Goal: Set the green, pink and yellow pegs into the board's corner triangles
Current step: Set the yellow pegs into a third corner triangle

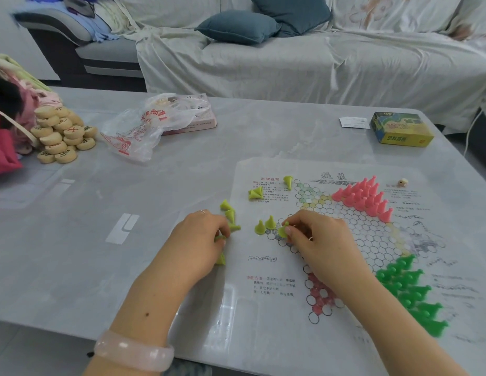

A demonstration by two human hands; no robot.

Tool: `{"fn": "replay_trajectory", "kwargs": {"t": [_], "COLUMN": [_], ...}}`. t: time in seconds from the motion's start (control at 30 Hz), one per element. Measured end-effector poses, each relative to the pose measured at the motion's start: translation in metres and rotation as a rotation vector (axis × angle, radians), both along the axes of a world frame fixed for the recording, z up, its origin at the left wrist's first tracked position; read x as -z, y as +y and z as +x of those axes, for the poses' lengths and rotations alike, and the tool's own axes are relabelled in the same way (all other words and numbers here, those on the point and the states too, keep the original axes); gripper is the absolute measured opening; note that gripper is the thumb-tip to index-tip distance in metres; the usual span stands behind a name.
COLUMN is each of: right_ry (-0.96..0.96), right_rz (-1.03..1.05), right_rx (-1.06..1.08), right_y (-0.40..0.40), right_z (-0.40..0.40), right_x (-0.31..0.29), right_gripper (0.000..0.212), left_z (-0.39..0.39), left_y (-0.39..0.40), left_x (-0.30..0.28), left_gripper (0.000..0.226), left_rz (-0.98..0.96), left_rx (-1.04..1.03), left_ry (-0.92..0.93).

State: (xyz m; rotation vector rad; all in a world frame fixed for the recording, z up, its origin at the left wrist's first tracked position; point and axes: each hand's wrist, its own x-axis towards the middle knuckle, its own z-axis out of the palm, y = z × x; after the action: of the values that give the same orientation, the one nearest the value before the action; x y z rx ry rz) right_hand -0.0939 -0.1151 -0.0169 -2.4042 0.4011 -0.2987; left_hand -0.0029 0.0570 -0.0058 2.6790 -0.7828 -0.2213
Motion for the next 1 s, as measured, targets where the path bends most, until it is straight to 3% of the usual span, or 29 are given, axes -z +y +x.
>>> {"fn": "replay_trajectory", "kwargs": {"t": [0.4, 1.0], "right_ry": [0.013, -0.004], "right_rz": [-0.113, -0.149], "right_rx": [-0.023, -0.027], "right_y": [0.008, 0.01], "right_z": [0.008, 0.007], "right_x": [0.006, 0.011], "right_gripper": [0.015, 0.015], "left_z": [0.0, -0.003], "left_y": [0.001, 0.0], "left_x": [-0.001, -0.001], "left_gripper": [0.015, 0.02], "left_rz": [-0.096, -0.012], "left_rx": [-0.048, 0.028], "left_ry": [-0.015, -0.034]}}
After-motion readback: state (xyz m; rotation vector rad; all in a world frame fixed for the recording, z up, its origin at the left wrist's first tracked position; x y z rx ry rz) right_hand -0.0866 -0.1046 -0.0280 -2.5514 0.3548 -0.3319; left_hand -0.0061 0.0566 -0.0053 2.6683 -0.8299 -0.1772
